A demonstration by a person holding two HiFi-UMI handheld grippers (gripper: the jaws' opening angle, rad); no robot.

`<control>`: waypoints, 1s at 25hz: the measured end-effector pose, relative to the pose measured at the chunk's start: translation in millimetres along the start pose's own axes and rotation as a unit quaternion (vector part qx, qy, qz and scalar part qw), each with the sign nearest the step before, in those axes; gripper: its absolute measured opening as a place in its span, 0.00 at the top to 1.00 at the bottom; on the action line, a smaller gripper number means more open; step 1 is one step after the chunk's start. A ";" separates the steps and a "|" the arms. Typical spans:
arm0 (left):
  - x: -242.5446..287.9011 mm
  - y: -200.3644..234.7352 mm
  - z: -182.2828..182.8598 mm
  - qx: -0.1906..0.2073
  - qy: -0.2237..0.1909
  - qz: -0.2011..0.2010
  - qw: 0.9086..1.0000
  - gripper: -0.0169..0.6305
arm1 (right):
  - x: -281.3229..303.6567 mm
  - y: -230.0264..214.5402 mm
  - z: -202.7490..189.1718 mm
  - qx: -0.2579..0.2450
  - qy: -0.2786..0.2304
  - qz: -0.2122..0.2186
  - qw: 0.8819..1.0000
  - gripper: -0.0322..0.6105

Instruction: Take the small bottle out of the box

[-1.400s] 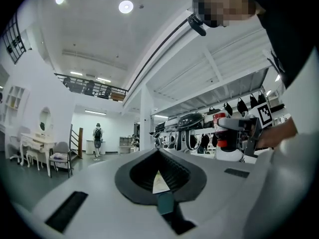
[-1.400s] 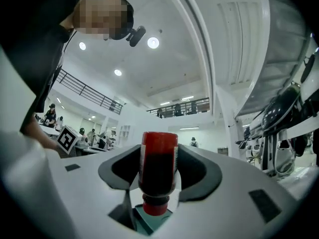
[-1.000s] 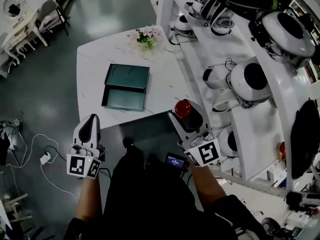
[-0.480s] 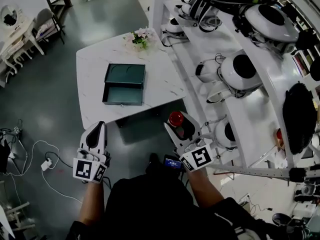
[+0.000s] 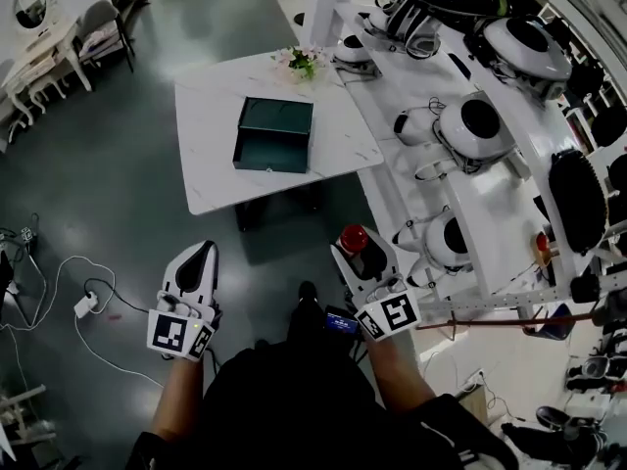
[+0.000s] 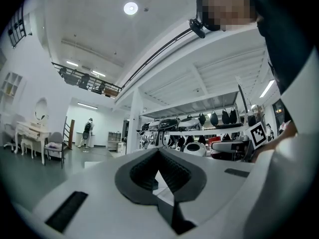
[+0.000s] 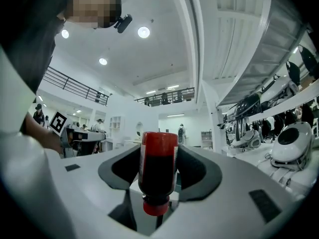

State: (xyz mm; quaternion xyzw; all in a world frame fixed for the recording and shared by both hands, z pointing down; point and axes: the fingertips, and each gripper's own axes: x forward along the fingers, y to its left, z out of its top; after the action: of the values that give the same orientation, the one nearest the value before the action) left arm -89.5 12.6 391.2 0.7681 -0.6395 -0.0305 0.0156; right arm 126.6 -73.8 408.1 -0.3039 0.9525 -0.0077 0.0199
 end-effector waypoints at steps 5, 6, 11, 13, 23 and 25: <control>-46.2 -6.3 -17.3 -0.020 0.008 -0.018 1.000 0.95 | -34.1 45.2 -8.3 0.002 0.020 -0.010 1.000 0.58; -51.1 -9.1 -20.5 -0.023 0.010 -0.023 0.999 0.95 | -40.2 49.9 -9.9 0.003 0.026 -0.013 1.000 0.58; -63.7 -25.1 -37.6 -0.043 0.015 -0.042 0.998 0.95 | -62.7 60.0 -12.8 0.019 0.039 -0.026 0.999 0.58; -62.5 -32.7 -42.3 -0.047 0.016 -0.046 0.998 0.95 | -68.0 59.3 -11.9 0.020 0.042 -0.024 0.999 0.58; -42.0 -61.0 -18.5 -0.029 0.003 -0.022 0.999 0.95 | -64.9 44.6 15.1 0.012 0.010 0.040 0.999 0.58; -33.9 -74.9 -15.7 -0.035 0.003 -0.020 0.999 0.95 | -71.9 35.8 20.2 0.013 0.005 0.051 0.999 0.58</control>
State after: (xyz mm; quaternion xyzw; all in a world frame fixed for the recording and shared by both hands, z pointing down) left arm -21.0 59.2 403.1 0.7799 -0.6223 -0.0511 0.0436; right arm 165.3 -3.1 389.4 -0.2550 0.9665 -0.0205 0.0191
